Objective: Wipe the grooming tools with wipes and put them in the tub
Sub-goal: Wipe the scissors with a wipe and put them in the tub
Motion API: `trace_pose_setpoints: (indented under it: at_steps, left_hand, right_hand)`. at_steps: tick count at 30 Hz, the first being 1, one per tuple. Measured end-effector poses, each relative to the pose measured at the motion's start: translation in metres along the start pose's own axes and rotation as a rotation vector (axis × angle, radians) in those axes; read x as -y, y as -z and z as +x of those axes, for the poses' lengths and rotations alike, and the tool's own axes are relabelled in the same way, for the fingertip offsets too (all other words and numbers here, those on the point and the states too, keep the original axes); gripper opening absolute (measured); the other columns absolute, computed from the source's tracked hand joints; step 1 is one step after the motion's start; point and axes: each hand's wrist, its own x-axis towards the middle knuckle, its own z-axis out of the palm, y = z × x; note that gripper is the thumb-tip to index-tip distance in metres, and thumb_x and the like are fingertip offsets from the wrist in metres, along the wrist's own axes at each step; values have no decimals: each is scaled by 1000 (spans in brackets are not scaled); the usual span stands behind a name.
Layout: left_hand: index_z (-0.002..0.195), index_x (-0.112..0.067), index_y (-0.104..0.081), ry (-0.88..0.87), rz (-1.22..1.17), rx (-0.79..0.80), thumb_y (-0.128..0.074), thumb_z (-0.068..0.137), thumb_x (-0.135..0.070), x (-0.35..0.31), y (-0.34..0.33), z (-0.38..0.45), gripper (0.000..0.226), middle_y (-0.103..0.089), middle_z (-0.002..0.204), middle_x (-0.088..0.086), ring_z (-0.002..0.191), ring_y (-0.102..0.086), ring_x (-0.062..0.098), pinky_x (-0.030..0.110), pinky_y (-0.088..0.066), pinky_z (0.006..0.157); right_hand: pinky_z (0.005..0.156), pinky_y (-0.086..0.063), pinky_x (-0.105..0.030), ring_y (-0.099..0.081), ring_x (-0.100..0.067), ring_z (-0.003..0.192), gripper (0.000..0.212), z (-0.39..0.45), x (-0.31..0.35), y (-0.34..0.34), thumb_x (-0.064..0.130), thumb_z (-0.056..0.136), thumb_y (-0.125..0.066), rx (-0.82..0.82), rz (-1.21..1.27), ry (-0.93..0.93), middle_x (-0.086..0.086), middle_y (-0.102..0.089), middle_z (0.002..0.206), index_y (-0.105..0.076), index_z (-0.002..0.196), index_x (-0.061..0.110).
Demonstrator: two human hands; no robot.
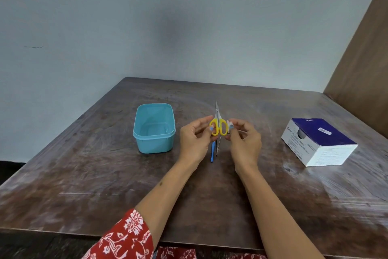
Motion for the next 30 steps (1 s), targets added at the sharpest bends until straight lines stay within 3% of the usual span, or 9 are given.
trace_pose_setpoints:
  at_steps: [4, 10, 15, 17, 19, 22, 25, 30]
  left_hand:
    - [112, -6, -64, 7, 0, 30, -58, 86, 5, 0, 2, -1, 29, -70, 98, 9, 85, -69, 16, 24, -59, 71]
    - [120, -7, -59, 35, 15, 32, -60, 84, 6, -2, 1, -2, 38, -70, 102, 9, 83, -68, 10, 21, -58, 70]
    - [127, -6, -54, 39, 41, 91, -70, 78, -1, -5, 0, -5, 51, -69, 111, 8, 94, -68, 12, 28, -56, 84]
    - [128, -6, -53, 47, 32, 143, -74, 74, -1, -5, -1, -7, 58, -68, 109, 5, 90, -68, 4, 20, -55, 82]
    - [127, -7, -54, 68, 11, 160, -76, 72, -6, -5, -1, -6, 59, -68, 110, 4, 93, -67, 5, 21, -55, 83]
    - [114, -13, -64, 109, -46, 131, -73, 76, -17, -6, 0, -3, 39, -69, 109, 4, 102, -66, 15, 33, -55, 88]
    - [97, -24, -69, 159, -108, 125, -71, 77, -21, -6, 2, -1, 20, -71, 105, 3, 98, -68, 17, 31, -57, 82]
    - [101, -15, -69, 238, -237, 172, -76, 61, -23, -6, 6, 0, 41, -72, 105, 7, 101, -67, 20, 30, -58, 80]
  right_hand:
    - [61, -53, -20, -66, -8, 67, 21, 1, 4, -1, -2, 81, -66, 43, 270, -109, -1, -70, 74, -70, 77, 18]
    - [64, -56, -24, -65, -14, 67, 20, 0, 13, 3, -11, 76, -66, 109, 514, -212, -2, -71, 68, -70, 75, 9]
    - [56, -54, -20, -67, -13, 60, 20, -1, 20, 6, -14, 77, -61, 105, 705, -353, -6, -70, 65, -67, 76, 5]
    - [57, -54, -21, -66, -13, 59, 20, 0, 21, 8, -14, 77, -61, 98, 718, -365, -5, -70, 65, -67, 75, 5]
    - [59, -55, -22, -66, -13, 61, 21, 1, 21, 10, -14, 77, -61, 108, 702, -347, -5, -70, 65, -67, 74, 6]
    - [61, -55, -21, -67, -14, 64, 25, 0, 21, 8, -16, 75, -61, 172, 666, -261, -5, -72, 66, -70, 69, 7]
    - [68, -57, -24, -68, -14, 69, 32, -2, 21, 7, -14, 74, -63, 247, 583, -160, -4, -73, 69, -75, 63, 14]
    - [64, -54, -21, -66, -12, 68, 34, -2, 22, 8, -13, 76, -62, 319, 543, -128, -2, -72, 69, -75, 65, 16]
